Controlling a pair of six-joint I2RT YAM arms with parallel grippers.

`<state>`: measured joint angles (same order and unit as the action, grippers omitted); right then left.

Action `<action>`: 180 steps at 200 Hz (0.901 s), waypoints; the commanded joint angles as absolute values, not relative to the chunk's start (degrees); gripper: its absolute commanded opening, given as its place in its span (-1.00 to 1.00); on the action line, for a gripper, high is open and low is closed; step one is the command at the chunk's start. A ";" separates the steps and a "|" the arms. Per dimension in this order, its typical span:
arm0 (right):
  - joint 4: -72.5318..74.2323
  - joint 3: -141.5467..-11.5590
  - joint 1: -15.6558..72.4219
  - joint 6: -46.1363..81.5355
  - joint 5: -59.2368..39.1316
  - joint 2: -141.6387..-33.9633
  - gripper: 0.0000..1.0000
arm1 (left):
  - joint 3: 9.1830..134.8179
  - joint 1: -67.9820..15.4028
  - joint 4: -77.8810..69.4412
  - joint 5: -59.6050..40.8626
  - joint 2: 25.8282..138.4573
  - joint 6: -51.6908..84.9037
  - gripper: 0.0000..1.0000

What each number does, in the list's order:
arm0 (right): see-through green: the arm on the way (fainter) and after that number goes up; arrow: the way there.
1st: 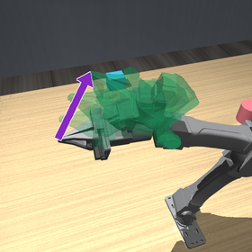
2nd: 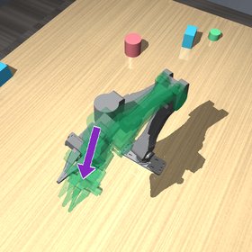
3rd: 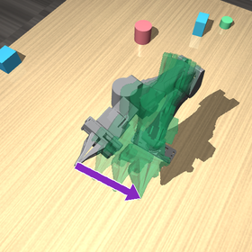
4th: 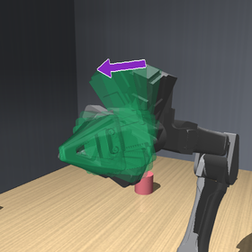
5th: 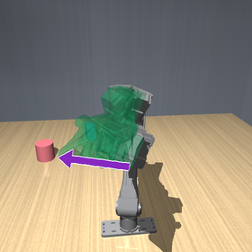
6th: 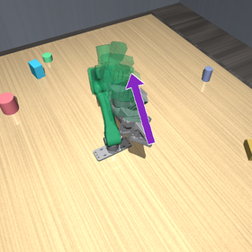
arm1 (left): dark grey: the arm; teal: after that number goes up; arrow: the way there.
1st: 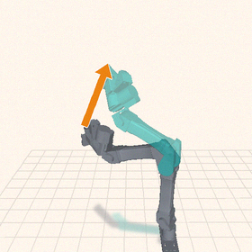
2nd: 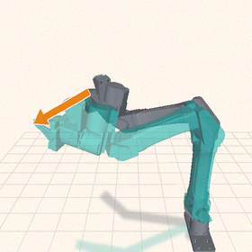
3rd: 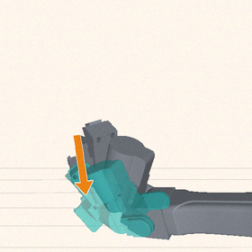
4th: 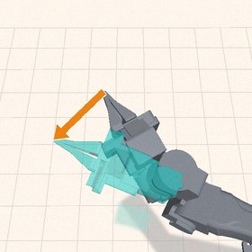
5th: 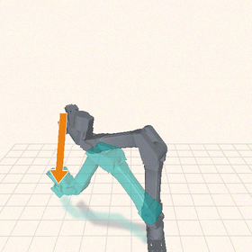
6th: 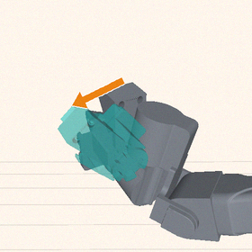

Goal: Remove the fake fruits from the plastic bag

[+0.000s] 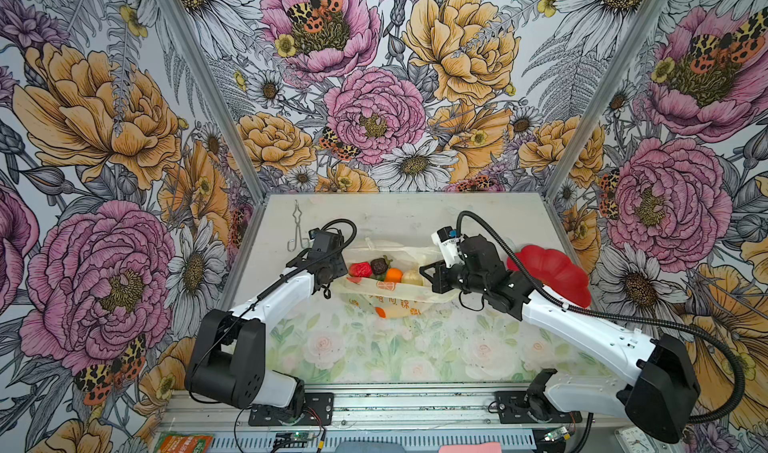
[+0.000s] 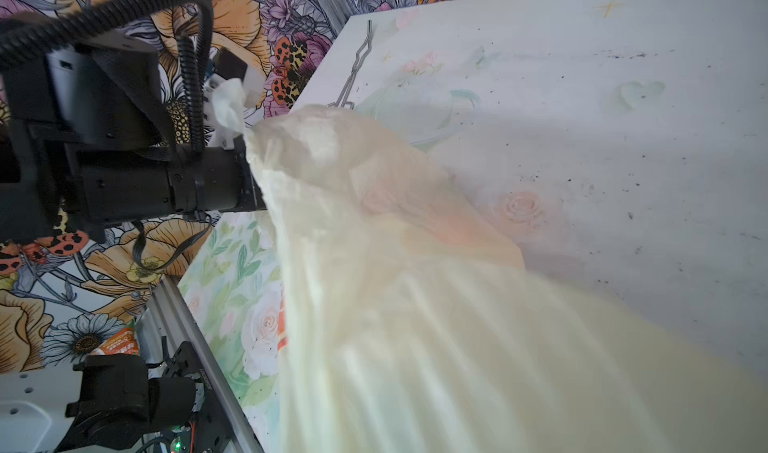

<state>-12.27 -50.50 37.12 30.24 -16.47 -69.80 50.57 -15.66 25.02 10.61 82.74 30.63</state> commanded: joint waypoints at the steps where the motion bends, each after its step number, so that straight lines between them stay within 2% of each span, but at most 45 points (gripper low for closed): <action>1: 0.56 -43.22 30.99 37.14 -25.55 -66.53 -1.00 | 49.29 -14.11 20.85 5.27 83.45 30.85 -0.65; 26: 16.43 -34.53 22.69 47.63 -33.06 -67.93 -1.00 | 47.52 -12.81 19.12 3.17 83.26 31.22 -1.00; 44: 21.55 -32.14 20.07 51.14 -34.97 -71.12 -1.00 | 45.91 -10.87 18.76 2.00 82.57 32.82 -1.00; 78: 21.08 -31.97 19.39 50.20 -36.20 -72.22 -1.00 | 41.85 -3.17 17.75 -0.51 76.43 36.99 -1.00; 112: 20.15 -30.52 15.91 49.34 -37.95 -71.99 -1.00 | 40.40 0.77 18.52 2.91 67.89 38.98 -1.00; 138: 17.92 -32.18 16.57 48.70 -37.58 -73.10 -1.00 | 44.40 -1.28 19.03 -3.09 73.96 35.51 -1.00; 167: 16.17 -34.96 21.07 47.64 -35.79 -74.98 -1.00 | 50.34 -8.99 23.05 -2.01 83.23 32.74 -1.00; 172: 15.07 -35.50 21.62 47.15 -35.10 -75.13 -1.00 | 50.64 -9.61 23.46 -1.50 83.56 32.61 -0.91; 180: 13.47 -35.83 21.94 46.43 -34.17 -75.15 -1.00 | 50.71 -10.52 24.10 0.22 83.15 32.35 -0.64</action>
<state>16.95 -32.82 20.25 49.19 -37.34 -74.37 48.66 -7.46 20.80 -4.78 82.43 35.35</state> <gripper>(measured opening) 0.047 0.062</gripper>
